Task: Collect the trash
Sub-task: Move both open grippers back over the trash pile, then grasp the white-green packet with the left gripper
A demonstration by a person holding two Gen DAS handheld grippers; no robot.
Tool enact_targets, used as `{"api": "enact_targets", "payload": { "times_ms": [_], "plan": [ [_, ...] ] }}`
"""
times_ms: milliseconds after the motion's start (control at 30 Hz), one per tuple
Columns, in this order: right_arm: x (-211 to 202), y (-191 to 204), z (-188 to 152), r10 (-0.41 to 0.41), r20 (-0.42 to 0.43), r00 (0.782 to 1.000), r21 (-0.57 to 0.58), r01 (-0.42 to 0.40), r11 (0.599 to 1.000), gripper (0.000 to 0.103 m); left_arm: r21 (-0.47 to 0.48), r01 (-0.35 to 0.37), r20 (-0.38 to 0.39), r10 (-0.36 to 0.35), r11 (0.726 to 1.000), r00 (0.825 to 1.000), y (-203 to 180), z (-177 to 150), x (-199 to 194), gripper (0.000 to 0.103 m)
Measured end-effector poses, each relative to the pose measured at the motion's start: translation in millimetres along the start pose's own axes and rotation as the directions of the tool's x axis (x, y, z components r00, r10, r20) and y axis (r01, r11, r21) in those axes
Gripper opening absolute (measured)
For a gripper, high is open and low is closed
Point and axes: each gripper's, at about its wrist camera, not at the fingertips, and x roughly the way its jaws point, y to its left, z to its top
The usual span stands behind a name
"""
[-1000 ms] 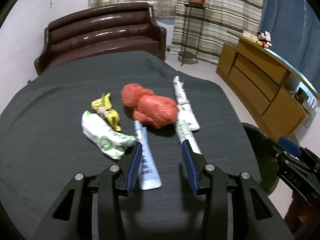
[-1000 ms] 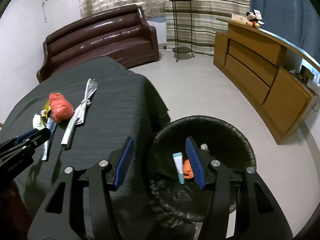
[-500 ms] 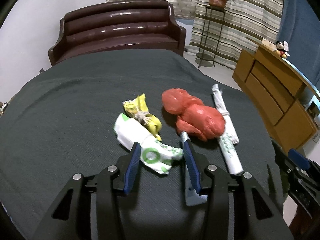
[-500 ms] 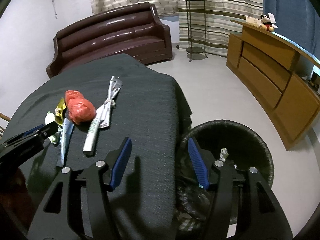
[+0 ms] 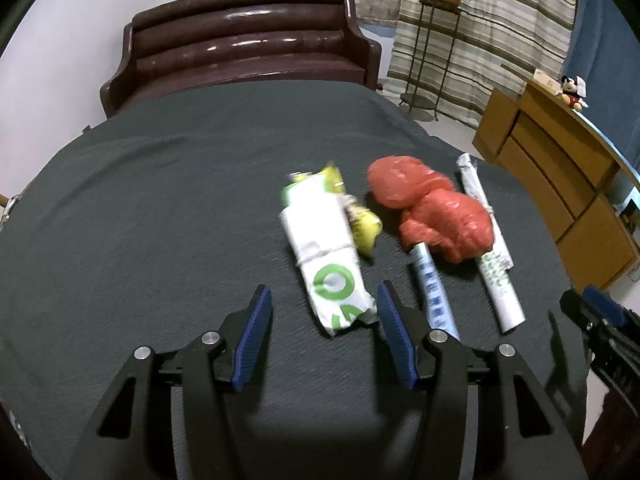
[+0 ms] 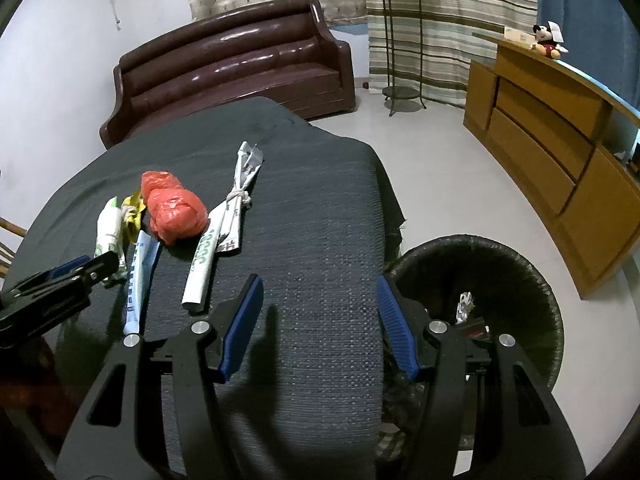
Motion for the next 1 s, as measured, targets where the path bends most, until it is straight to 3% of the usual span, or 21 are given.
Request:
{"api": "enact_targets", "payload": {
  "times_ms": [400, 533, 1000],
  "plan": [
    [3, 6, -1, 0.004, -0.006, 1.000, -0.018, -0.004, 1.000, 0.057, -0.005, 0.005, -0.006, -0.005, 1.000, 1.000, 12, 7, 10, 0.054],
    [3, 13, 0, 0.004, -0.008, 1.000, -0.034, -0.004, 0.999, 0.057, 0.001, 0.027, -0.011, -0.027, 1.000, 1.000, 16, 8, 11, 0.033],
    [2, 58, 3, 0.041, -0.002, 0.999, -0.094, -0.041, 0.995, 0.057, 0.001, 0.003, 0.020, -0.003, 1.000, 1.000, 41, -4, -10, 0.031]
  ]
}}
